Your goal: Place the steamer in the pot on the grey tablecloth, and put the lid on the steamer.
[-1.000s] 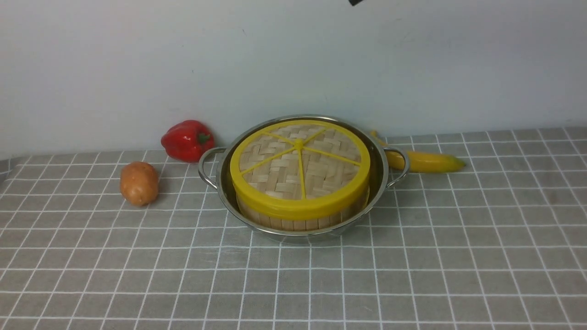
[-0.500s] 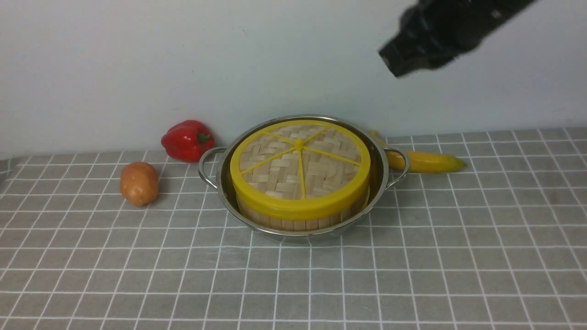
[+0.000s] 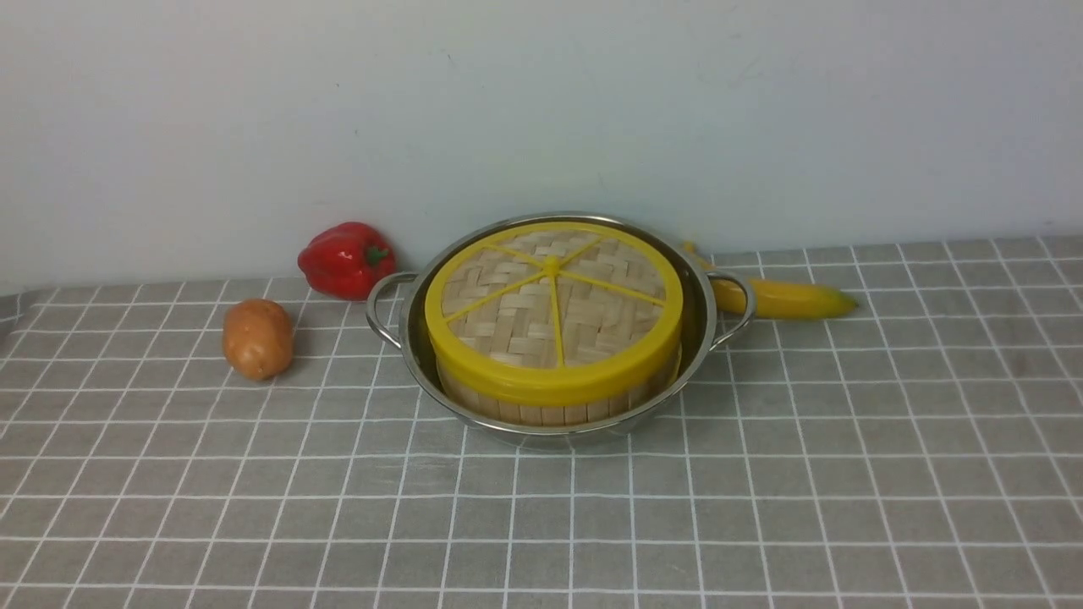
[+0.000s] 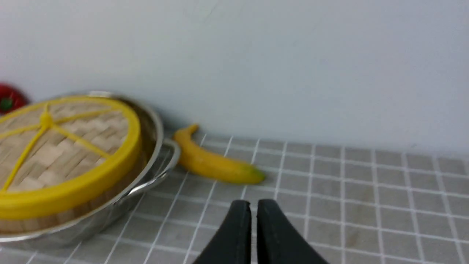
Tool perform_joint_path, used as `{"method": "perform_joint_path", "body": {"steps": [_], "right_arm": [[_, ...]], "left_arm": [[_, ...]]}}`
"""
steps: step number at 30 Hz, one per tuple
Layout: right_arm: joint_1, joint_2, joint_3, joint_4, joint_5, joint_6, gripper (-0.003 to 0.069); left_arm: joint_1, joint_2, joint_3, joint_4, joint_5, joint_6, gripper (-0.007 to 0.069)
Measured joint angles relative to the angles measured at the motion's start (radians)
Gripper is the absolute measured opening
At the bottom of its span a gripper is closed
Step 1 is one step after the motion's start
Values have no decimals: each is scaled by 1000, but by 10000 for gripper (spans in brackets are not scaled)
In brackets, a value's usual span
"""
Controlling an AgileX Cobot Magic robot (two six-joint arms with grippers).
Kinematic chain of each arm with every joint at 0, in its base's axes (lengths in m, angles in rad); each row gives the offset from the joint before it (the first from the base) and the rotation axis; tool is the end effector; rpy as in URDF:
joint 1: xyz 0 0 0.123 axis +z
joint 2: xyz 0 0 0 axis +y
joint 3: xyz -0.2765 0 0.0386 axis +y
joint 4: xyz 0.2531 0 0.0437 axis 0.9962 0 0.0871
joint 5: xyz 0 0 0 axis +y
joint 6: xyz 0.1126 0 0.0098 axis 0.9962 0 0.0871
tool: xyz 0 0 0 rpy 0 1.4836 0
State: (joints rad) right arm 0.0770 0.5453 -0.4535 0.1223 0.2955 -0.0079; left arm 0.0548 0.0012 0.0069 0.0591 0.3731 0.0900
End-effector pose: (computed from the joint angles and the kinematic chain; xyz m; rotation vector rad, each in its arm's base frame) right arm 0.1469 0.0154 0.2865 0.0055 1.8718 0.1617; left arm 0.0849 0.0071 0.1709 0.0693 1.8658 0.1583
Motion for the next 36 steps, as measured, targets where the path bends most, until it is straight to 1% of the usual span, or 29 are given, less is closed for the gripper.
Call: {"method": "perform_joint_path", "body": {"steps": [2, 3, 4, 7, 11, 18, 36], "right_arm": [[-48, -167, 122, 0, -65, 0, 58], [-61, -204, 157, 0, -73, 0, 60], [-78, -296, 211, 0, -80, 0, 66], [-90, -390, 277, 0, -75, 0, 72], [-90, -530, 393, 2, -19, 0, 86], [-90, -540, 461, 3, 65, 0, 110], [-90, -540, 462, 3, 52, 0, 154]], "left_arm": [[0, 0, 0, 0, 0, 0, 244], [0, 0, 0, 0, 0, 0, 244], [0, 0, 0, 0, 0, 0, 244], [0, 0, 0, 0, 0, 0, 244], [0, 0, 0, 0, 0, 0, 244], [0, -2, 0, 0, 0, 0, 244], [0, -2, 0, 0, 0, 0, 244]]}}
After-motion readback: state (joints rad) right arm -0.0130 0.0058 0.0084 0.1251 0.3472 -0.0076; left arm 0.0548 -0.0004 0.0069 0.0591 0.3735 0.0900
